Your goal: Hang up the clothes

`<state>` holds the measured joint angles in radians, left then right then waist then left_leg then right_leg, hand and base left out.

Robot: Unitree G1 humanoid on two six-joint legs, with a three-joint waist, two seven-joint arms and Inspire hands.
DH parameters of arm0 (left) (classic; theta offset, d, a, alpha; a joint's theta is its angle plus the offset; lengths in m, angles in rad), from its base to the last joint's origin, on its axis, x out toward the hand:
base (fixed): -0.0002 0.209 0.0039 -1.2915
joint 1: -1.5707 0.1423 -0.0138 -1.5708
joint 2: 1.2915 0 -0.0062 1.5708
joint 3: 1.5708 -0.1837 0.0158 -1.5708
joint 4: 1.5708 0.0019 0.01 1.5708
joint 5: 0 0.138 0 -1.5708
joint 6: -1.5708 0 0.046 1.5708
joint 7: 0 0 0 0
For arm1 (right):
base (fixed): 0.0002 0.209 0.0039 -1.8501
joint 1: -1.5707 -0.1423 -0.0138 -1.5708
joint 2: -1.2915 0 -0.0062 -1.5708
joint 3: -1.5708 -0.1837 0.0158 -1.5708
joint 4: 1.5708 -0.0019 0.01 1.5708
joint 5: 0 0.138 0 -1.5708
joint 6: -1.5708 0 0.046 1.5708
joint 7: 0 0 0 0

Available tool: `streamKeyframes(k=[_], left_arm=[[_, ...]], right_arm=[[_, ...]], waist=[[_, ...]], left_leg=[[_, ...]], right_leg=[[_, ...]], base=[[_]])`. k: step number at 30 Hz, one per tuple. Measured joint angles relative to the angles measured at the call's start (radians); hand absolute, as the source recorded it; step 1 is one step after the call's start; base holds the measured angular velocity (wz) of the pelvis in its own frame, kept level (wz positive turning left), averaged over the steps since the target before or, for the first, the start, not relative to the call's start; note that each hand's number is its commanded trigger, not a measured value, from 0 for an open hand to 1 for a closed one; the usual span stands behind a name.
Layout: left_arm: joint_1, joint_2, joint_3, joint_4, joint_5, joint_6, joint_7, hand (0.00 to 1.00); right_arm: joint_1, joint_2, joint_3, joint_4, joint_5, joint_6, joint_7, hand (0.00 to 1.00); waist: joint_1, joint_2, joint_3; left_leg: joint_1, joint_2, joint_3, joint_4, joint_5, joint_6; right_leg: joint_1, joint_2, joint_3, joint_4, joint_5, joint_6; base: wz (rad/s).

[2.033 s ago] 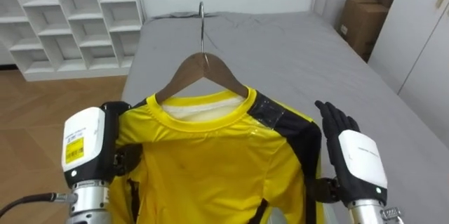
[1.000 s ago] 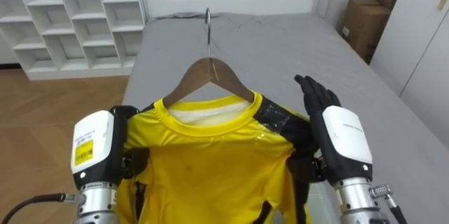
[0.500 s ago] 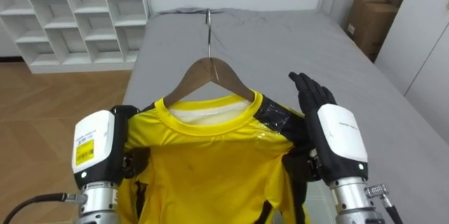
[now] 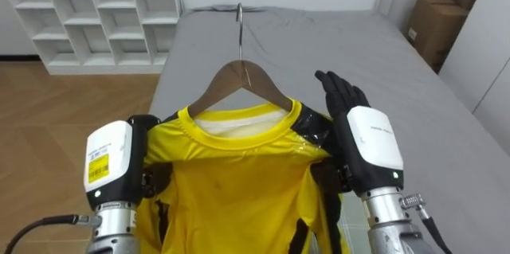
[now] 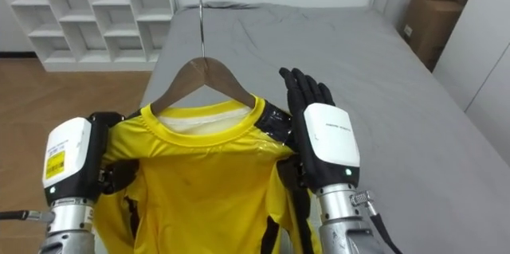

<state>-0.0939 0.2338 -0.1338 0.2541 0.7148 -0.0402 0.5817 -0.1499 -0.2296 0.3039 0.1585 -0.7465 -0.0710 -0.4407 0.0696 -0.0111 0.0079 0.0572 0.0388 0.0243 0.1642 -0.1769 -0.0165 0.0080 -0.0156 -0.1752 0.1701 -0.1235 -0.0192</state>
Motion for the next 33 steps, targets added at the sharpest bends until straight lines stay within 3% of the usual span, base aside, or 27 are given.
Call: streamKeyframes(k=[24, 28, 33], left_arm=[[-0.005, -0.014, -0.004, 0.0, 0.021, 0.009, -0.004, 1.0], [-0.005, -0.015, -0.004, -0.001, 0.021, 0.009, -0.005, 1.0], [-0.006, -0.018, -0.007, -0.001, 0.022, 0.009, -0.006, 1.0]], right_arm=[[0.0, 0.0, 0.009, 0.0, -0.009, 0.007, 0.001, 0.0], [0.0, 0.0, 0.008, 0.004, -0.009, 0.008, 0.004, 1.0], [0.0, 0.001, 0.01, 0.04, -0.008, 0.008, 0.008, 1.0]], waist=[[0.017, -0.01, 0.0029], [0.016, -0.01, 0.0029], [0.018, -0.01, 0.003]], left_leg=[[-0.01, -0.001, -0.026, 0.0, 0.0, 0.0], [-0.012, -0.001, -0.03, 0.0, 0.0, 0.0], [-0.011, -0.002, -0.028, 0.0, 0.0, 0.0]], right_leg=[[0.0, 0.0, -0.007, 0.001, 0.0, 0.0], [0.0, -0.001, -0.015, 0.001, 0.0, 0.0], [0.0, -0.001, -0.014, 0.0, 0.0, 0.0]], base=[[0.03], [0.02], [0.0]])
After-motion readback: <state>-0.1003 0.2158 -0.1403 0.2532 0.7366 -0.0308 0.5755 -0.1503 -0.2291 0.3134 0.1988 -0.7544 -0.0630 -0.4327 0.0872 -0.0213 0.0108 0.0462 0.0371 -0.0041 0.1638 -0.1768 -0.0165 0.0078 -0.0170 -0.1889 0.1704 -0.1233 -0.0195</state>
